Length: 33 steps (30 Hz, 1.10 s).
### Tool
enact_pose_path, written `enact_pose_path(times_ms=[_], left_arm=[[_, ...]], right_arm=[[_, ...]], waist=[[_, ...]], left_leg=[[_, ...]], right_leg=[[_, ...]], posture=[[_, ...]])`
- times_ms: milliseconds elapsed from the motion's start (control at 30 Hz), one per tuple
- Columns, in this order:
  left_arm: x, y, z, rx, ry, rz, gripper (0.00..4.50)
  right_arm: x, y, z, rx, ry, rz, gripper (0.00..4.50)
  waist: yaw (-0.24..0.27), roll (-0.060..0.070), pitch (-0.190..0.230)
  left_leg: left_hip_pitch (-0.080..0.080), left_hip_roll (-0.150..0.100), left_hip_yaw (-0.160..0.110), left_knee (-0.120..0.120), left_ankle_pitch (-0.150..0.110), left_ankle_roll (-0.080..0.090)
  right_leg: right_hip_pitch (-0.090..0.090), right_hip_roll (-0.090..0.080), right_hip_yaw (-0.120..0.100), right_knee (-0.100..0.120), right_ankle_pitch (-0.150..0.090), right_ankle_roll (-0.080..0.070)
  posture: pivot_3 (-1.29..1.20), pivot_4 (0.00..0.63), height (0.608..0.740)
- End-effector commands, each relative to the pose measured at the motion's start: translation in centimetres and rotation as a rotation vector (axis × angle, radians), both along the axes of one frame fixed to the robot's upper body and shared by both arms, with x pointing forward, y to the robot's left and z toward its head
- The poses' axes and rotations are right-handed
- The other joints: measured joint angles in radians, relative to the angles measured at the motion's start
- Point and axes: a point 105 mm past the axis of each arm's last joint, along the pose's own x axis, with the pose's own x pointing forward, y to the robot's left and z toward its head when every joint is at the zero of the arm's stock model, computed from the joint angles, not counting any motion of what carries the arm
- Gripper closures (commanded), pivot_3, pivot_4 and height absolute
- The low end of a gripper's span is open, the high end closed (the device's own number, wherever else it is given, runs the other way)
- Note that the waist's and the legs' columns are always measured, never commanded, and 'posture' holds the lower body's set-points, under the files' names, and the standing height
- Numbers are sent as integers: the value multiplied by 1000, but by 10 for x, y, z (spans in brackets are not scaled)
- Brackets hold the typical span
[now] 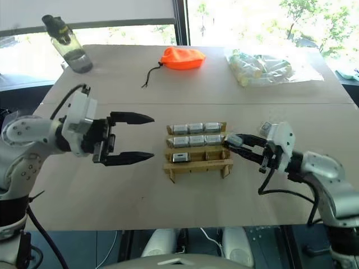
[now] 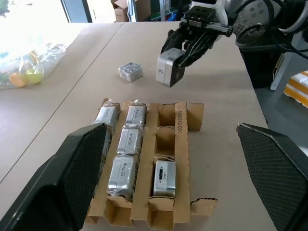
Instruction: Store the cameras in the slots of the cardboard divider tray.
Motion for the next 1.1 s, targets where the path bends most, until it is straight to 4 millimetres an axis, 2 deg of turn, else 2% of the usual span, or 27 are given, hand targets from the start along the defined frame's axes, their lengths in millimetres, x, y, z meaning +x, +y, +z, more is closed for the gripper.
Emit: enact_pose_path(times_ms=[33,100,367,500,867,1100], left_arm=[[-9,-1,11,6,-54,8,0],[-13,-1,11,4,-48,15,0],[-30,10,0,73,-1,106,0],[-34,13,-5,101,9,132,0],[-34,19,-12,133,41,146,0],[-30,19,-15,147,45,139,0]], right_arm=[[1,14,-4,-106,-36,239,3751],[8,18,-10,-156,-54,294,3751],[26,34,-13,-149,1,440,3751],[30,46,-11,-129,8,451,3751],[36,44,-40,-240,-9,400,3751],[31,50,-45,-254,-33,390,3751]], waist=[[1,0,0],[3,0,0],[11,0,1],[14,0,1],[15,0,1],[15,1,1]], left_leg=[[0,0,0,0,0,0],[-1,0,0,0,1,-3],[-11,-1,-1,2,1,-2],[-11,-1,-3,2,1,-2],[-11,-1,-2,3,1,-3],[-12,-2,-1,3,1,-3]], right_leg=[[0,0,0,0,0,0],[0,0,0,-1,0,0],[-7,-4,-3,-2,0,0],[-7,-3,-5,-1,0,0],[-7,-4,-5,-1,0,0],[-7,-4,-8,-2,0,0]], posture=[[0,150,726],[0,150,726],[0,150,726],[0,150,726],[0,150,726],[0,150,726]])
